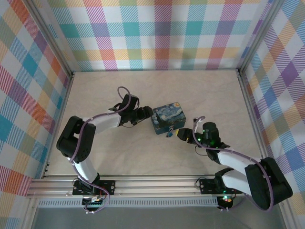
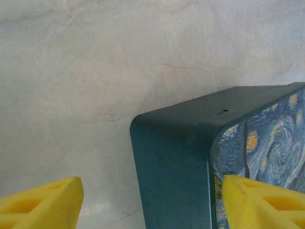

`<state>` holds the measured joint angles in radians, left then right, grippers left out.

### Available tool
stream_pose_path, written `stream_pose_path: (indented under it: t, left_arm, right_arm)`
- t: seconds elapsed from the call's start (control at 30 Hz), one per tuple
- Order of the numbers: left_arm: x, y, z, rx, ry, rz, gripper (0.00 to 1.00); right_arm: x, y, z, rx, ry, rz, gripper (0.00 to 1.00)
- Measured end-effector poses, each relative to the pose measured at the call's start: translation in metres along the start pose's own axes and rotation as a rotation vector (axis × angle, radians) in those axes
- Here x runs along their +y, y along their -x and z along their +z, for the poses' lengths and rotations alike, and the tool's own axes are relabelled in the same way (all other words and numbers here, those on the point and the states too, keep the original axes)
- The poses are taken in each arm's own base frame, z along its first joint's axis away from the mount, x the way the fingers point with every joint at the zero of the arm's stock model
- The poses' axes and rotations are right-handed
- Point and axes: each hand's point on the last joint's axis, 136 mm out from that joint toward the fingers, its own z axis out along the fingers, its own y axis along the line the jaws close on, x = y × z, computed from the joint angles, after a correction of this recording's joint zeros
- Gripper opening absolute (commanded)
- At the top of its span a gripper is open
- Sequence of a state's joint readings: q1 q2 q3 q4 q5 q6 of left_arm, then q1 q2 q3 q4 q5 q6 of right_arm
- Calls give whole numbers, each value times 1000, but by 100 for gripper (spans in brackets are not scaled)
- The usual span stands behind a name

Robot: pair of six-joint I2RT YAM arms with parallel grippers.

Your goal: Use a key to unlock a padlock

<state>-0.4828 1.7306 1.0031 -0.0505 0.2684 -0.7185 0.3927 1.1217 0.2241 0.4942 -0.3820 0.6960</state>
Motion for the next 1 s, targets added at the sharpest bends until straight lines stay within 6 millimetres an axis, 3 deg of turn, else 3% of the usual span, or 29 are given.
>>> stream_pose_path:
  t: [0.27,0.53,0.73,1.0]
  left_arm:
    - [9,-13,-12,-1,5,-33,75]
    - [11,-20,-17,-6,9,-62,75]
    - [10,-22,-19,-4,15,-61,75]
    - [9,-26,-19,-6,23,-53,75]
  right_arm:
    - [5,-8,2,59,49,9,68]
    - [13,0,10,40,104,-19,88]
    - [20,14,15,-17,150,-63,90]
    - [5,10,36,5,147,-46,90]
